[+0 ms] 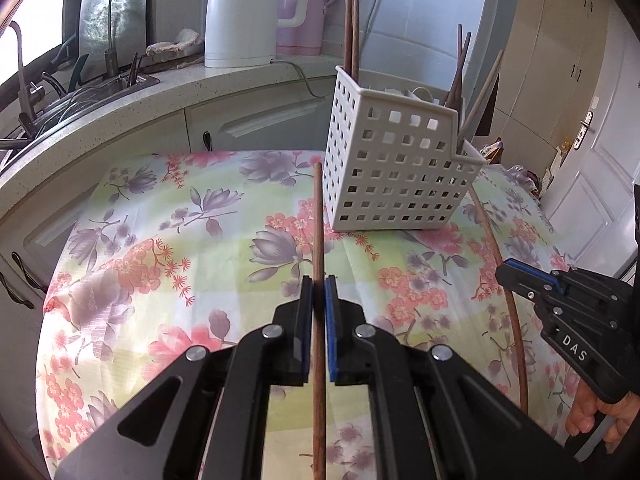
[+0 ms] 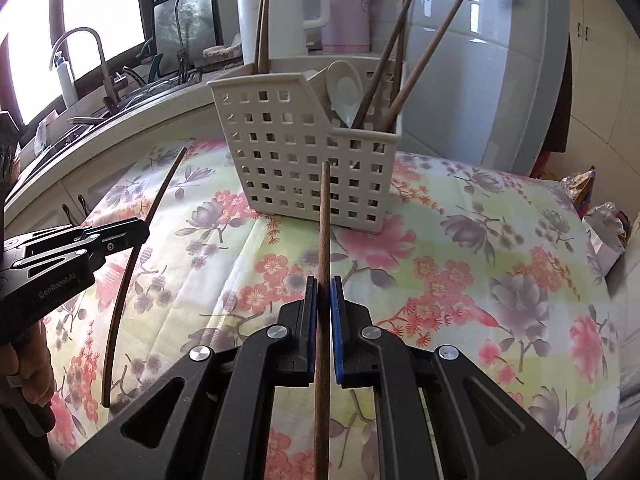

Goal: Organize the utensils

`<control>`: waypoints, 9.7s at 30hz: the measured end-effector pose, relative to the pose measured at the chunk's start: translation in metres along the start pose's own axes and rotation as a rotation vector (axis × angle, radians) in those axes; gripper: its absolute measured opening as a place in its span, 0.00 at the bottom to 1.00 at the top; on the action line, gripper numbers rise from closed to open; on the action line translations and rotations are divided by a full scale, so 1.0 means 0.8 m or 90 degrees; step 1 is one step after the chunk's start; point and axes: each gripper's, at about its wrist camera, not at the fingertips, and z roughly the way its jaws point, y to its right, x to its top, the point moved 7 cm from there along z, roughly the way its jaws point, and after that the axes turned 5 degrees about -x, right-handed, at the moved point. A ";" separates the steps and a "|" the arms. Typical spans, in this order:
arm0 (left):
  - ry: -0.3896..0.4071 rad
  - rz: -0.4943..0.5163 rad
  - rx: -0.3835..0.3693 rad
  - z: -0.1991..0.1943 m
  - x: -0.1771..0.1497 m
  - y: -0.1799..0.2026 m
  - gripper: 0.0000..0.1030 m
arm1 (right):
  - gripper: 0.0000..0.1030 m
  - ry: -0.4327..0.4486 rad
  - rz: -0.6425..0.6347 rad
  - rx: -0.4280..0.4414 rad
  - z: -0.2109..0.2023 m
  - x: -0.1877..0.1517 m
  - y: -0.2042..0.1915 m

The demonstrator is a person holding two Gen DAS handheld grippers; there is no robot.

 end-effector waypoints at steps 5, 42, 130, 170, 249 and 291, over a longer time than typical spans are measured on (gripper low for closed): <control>0.027 -0.009 -0.006 -0.019 0.012 0.002 0.06 | 0.08 0.018 0.030 -0.006 -0.017 0.007 0.022; 0.098 0.027 -0.043 -0.070 0.049 0.040 0.06 | 0.08 0.102 0.084 -0.028 -0.087 0.039 0.061; 0.242 0.129 -0.081 -0.142 0.291 0.096 0.06 | 0.08 0.218 0.021 0.024 -0.119 0.259 0.052; 0.134 0.083 -0.052 0.003 0.247 0.063 0.06 | 0.08 0.101 0.009 0.027 -0.011 0.213 0.040; 0.262 0.051 -0.049 -0.037 0.097 0.040 0.67 | 0.72 0.250 0.073 -0.052 -0.041 0.090 0.065; 0.248 0.046 -0.042 -0.021 0.093 0.030 0.82 | 0.80 0.241 0.073 -0.027 -0.028 0.090 0.060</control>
